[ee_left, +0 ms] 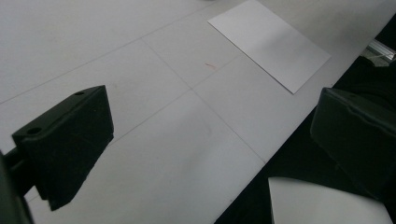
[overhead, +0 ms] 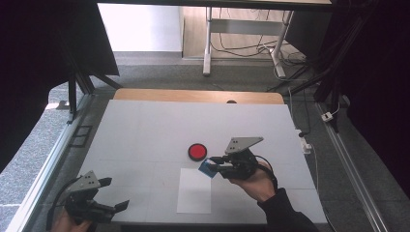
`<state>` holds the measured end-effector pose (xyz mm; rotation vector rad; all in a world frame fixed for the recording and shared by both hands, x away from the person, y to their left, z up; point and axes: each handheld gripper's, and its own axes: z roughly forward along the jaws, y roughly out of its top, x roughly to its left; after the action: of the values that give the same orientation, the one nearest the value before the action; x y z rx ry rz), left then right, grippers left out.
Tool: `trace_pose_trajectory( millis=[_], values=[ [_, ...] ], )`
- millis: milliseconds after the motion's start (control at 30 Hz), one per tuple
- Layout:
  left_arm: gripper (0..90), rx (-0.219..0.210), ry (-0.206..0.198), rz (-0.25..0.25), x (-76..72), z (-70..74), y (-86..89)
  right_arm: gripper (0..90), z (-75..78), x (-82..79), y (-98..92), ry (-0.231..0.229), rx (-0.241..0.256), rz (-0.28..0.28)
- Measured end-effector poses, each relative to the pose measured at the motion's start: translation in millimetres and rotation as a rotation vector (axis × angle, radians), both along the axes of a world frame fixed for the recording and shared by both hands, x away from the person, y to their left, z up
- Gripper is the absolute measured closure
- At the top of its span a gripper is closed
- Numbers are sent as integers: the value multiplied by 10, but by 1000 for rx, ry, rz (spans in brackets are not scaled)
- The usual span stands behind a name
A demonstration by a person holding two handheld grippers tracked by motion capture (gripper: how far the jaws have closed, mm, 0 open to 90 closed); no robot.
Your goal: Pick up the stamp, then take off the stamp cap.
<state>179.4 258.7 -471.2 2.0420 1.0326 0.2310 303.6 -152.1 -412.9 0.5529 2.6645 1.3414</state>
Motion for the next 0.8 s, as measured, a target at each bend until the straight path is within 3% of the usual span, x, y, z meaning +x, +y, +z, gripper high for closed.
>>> trace_pose_trajectory(
  millis=[367,467,800],
  values=[
    [0,-6,-10,-32,31,11,-66,714,10,-54,63,2,-1,26],
    [0,-14,-28,-60,57,13,-97,714,23,-59,60,1,2,29],
    [0,-50,-35,-164,210,-4,-334,714,53,-72,54,6,10,47]
  ],
)
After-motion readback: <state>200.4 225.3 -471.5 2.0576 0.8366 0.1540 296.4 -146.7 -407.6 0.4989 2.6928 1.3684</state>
